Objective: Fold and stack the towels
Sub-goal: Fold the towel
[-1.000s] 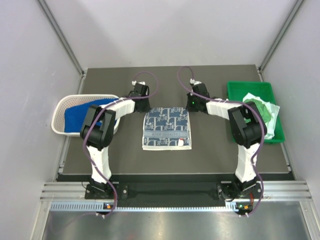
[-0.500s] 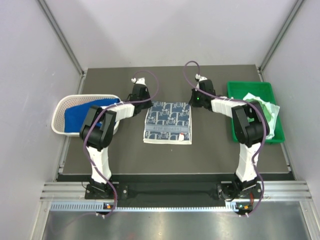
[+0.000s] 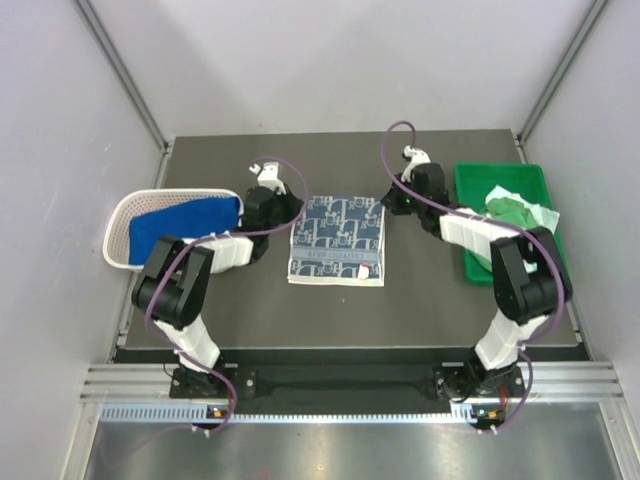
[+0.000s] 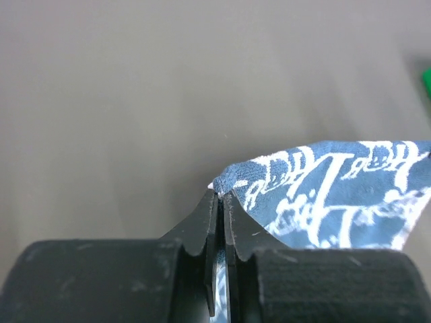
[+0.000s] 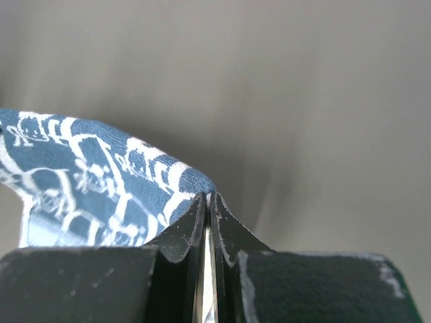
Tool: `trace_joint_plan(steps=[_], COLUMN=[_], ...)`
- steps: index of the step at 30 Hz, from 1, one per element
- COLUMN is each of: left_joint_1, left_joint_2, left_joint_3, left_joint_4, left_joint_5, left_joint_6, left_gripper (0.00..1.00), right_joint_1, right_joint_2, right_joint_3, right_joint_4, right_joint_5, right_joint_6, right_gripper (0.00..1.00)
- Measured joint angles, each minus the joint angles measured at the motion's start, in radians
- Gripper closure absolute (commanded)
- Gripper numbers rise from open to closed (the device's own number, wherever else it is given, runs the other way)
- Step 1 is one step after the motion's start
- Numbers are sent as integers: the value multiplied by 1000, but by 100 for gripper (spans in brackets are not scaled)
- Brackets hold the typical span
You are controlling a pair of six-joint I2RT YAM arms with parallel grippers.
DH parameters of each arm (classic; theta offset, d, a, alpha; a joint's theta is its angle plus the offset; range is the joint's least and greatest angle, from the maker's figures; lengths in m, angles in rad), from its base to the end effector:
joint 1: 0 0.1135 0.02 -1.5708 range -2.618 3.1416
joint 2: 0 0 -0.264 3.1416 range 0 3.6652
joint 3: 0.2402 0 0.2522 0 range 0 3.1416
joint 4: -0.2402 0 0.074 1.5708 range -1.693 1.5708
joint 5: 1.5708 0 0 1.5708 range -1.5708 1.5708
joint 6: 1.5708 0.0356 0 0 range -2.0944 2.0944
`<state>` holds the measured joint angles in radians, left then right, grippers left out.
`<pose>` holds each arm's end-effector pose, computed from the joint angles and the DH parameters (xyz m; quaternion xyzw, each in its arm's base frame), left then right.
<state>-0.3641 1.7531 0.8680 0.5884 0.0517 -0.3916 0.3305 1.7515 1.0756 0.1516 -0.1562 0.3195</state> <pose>0.3490 -0.1350 0.1895 0.0043 0.8037 -0.2387 0.5450 0.3677 0.1320 0.2121 -0.0437 0.8633 0.2231 0.4505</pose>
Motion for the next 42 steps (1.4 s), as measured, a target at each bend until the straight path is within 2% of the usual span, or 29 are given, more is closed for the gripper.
trace_joint_plan(steps=[5,16,29,32,37,41,42], left_joint_1=[0,0,0,0,-1,0,0], left_joint_2=[-82,-209,-302,-302,-302,-304,-307], left_joint_3=[-100,-250,-335,-353,-378,-395,-400], left_joint_4=[35,8,-89,-93,-93,-93,-94], left_joint_5=[48,118,124,131,149,153,151], left_joint_6=[-30,-125,-135,-139,-146,-158,-159], left_gripper=[100,100,98,96,86,81,79], right_joint_1=[6,35,122,131,132,139,143], right_joint_2=[-118,-347,-470,-481,-486,-486,-486], right_joint_3=[-154,-430,-548,-565,-591,-606,-610], right_joint_4=[48,95,89,92,96,102,103], right_joint_5=[-17,-57,-43,-32,-24,-23,-23], right_joint_6=[27,81,106,112,119,123,123], right_gripper=[97,97,97,97,96,87,81])
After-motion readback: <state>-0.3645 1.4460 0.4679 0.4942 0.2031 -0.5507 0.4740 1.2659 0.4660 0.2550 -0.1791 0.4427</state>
